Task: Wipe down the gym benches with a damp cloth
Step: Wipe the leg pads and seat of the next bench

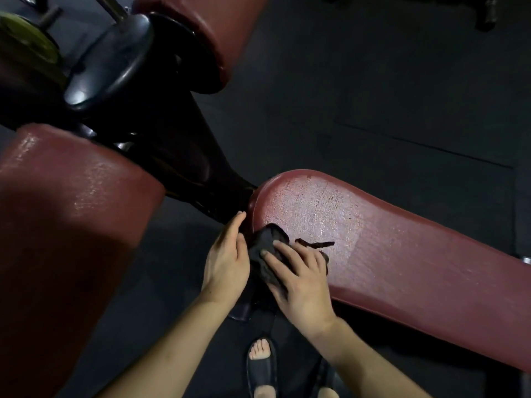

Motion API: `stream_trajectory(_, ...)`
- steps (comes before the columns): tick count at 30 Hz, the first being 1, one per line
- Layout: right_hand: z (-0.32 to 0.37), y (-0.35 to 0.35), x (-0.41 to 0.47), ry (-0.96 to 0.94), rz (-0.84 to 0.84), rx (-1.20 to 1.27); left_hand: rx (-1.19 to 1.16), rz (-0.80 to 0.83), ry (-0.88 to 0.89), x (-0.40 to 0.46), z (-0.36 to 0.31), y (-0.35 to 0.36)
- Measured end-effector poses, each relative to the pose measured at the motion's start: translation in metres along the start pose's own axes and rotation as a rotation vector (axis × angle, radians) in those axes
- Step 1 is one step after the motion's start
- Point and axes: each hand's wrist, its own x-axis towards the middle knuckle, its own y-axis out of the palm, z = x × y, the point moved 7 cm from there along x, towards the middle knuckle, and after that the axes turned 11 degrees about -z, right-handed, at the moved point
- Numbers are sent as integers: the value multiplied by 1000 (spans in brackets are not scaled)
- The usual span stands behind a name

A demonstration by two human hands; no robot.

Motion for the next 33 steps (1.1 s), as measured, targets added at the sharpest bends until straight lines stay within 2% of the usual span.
stream_trajectory(2, -16, 2, 10, -63, 10, -6, -2, 9, -7, -1, 2, 0)
stream_trajectory(4, -46, 9, 50, -15, -26, -27, -20, 30, -26, -2, 3, 0)
stream_trajectory(7, -94, 9, 128, 255, -151, -102, -32, 44, -3, -2, -2, 3)
stream_trajectory(9, -100, 11, 149, 364, -164, -166, -10, 32, 80, -1, -12, 12)
stream_trajectory(12, -92, 6, 133, 312, -188, -202, 97, 37, 219, 3, -29, 32)
stream_trajectory(16, -148, -24, 81, 312, -123, -207, 258, 49, 297, 8, -43, 49)
stream_trajectory(18, -191, -50, 50, 432, -150, -264, 277, 30, 311, 13, -49, 52)
stream_trajectory(20, -218, -72, 27, 630, -247, -296, 294, 20, 322, 17, -52, 55)
stream_trajectory(22, -206, -64, 32, 776, -329, -297, 309, 20, 333, 17, -51, 59)
stream_trajectory(23, -184, -54, 48, 759, -366, -288, 315, 14, 345, 15, -50, 59)
stream_trajectory(25, -128, -28, 92, 558, -407, -178, 327, -6, 372, 11, -48, 57)
stream_trajectory(28, -83, 9, 126, 351, -228, -96, 375, -10, 398, 7, -46, 54)
stream_trajectory(31, -118, -11, 104, 215, -152, -90, 412, -2, 440, 3, -54, 54)
stream_trajectory(33, -177, -46, 64, 274, -168, -193, 430, 44, 485, -2, -64, 63)
